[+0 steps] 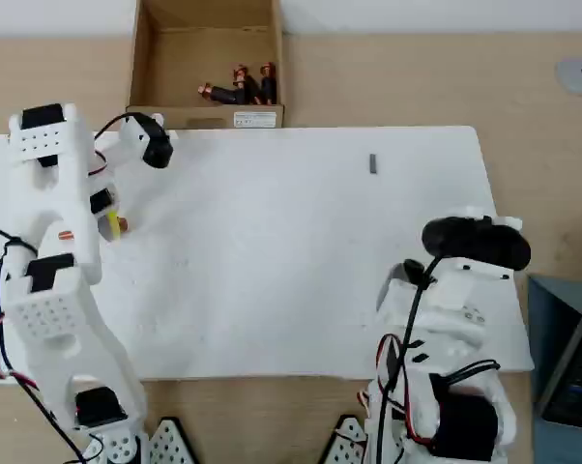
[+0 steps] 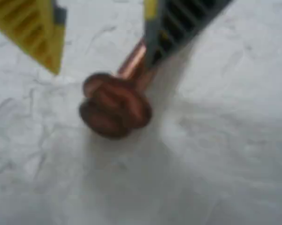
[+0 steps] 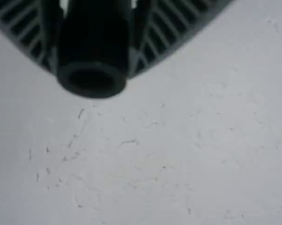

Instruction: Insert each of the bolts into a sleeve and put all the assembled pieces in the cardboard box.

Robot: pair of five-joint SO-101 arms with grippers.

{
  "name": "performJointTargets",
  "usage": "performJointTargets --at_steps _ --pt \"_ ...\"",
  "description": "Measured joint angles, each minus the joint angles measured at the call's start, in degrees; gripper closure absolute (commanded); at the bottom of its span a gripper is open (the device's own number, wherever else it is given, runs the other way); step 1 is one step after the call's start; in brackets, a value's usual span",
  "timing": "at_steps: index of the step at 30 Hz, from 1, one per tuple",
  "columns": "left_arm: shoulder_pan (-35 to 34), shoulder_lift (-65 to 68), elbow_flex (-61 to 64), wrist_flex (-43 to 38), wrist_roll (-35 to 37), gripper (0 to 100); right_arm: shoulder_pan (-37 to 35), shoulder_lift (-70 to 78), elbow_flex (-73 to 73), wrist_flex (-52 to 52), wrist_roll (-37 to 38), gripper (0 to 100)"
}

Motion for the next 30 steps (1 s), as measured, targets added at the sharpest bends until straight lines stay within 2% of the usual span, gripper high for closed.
performJointTargets --at_steps 8,13,22,30 --pt "0.3 5.8 -3.2 -0.1 -0.4 88 0.0 0.0 0.1 0.0 0.0 99.0" --pt "0.6 7.7 -4.6 0.4 -0.4 100 0.0 0.0 0.1 0.0 0.0 99.0" --pt "0.7 8.4 -6.5 2.4 -0.2 100 -1.5 0.0 0.1 -3.2 2.1 99.0" --pt "0.9 8.9 -17.5 6.2 10.2 100 -10.0 0.0 -0.1 -3.6 2.5 99.0"
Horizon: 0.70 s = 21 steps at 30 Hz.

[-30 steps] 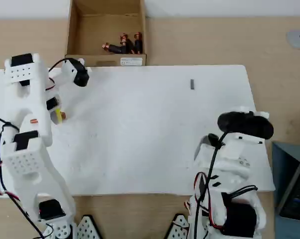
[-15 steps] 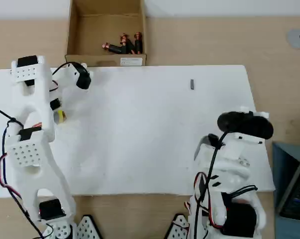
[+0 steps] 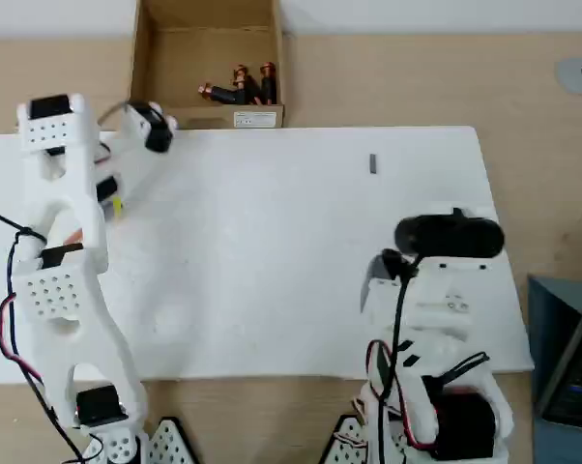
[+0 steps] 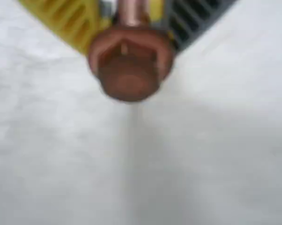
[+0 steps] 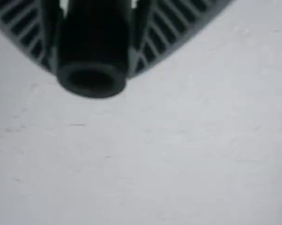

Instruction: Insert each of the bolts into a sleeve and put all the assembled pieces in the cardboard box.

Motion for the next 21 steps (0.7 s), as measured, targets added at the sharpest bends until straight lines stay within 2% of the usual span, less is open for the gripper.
performJointTargets --at_steps 5,12,21 --pt "0.6 -4.1 -1.1 0.1 4.7 100 -1.1 0.0 -0.8 0.0 5.1 99.0" --pt "7.6 -26.3 11.7 0.3 12.7 100 -1.1 0.0 -3.8 0.4 7.6 99.0" --pt "20.1 -53.4 30.9 0.4 35.3 100 -1.1 -0.1 -5.6 2.0 8.0 99.0"
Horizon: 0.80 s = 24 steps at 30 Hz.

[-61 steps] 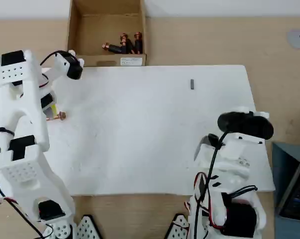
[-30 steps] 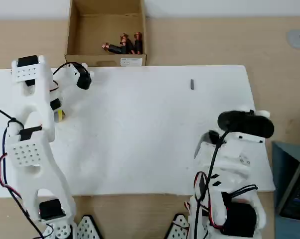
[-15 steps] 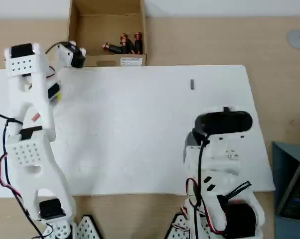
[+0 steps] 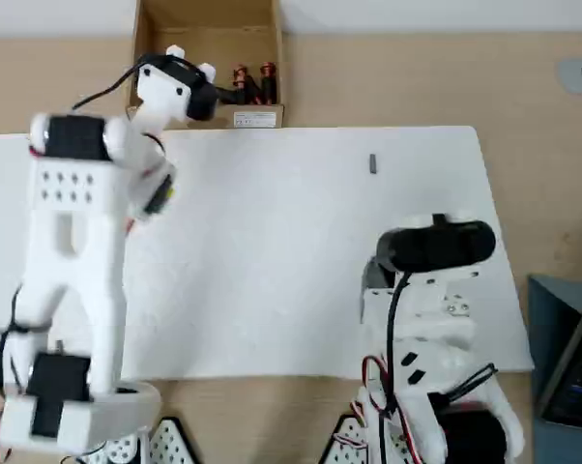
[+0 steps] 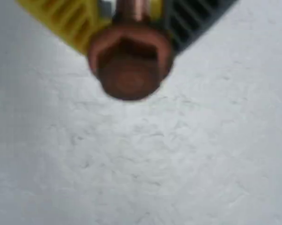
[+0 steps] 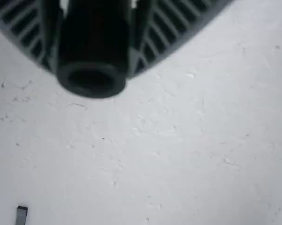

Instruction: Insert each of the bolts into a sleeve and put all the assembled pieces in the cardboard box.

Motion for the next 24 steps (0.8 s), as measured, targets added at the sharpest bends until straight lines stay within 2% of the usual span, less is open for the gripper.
performJointTargets --at_steps 4,9,15,24 --pt "3.7 -7.3 5.8 0.0 9.0 100 0.0 0.0 0.0 0.0 0.0 99.0" --pt "4.7 -16.2 13.1 -3.9 18.4 100 0.0 0.0 0.6 0.0 0.0 99.0" --pt "4.8 -29.7 27.3 -14.9 25.8 100 -0.8 0.0 3.8 -2.4 0.0 99.0" --pt "4.8 -53.5 50.5 -33.6 37.7 100 -13.3 0.0 7.8 -9.5 0.0 99.0"
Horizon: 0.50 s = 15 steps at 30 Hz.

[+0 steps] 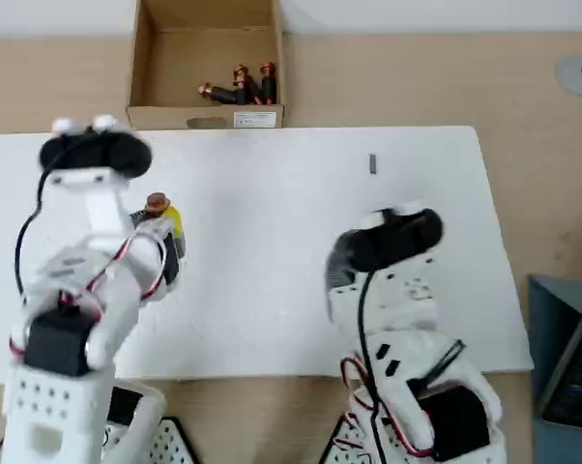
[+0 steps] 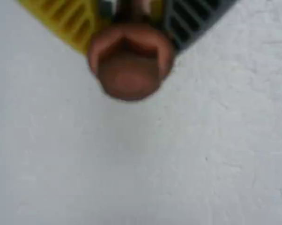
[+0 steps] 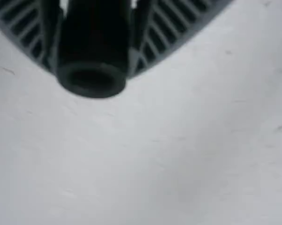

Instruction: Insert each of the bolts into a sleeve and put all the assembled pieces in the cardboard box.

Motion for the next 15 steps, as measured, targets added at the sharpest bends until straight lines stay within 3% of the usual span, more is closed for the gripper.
performJointTargets --at_steps 8,15 --pt "1.3 -19.3 12.5 -11.1 8.8 100 -13.5 0.1 4.0 -5.4 0.1 99.0" --pt "10.6 -34.5 20.6 -12.8 14.6 100 -23.2 0.3 6.8 -10.0 0.1 99.0"
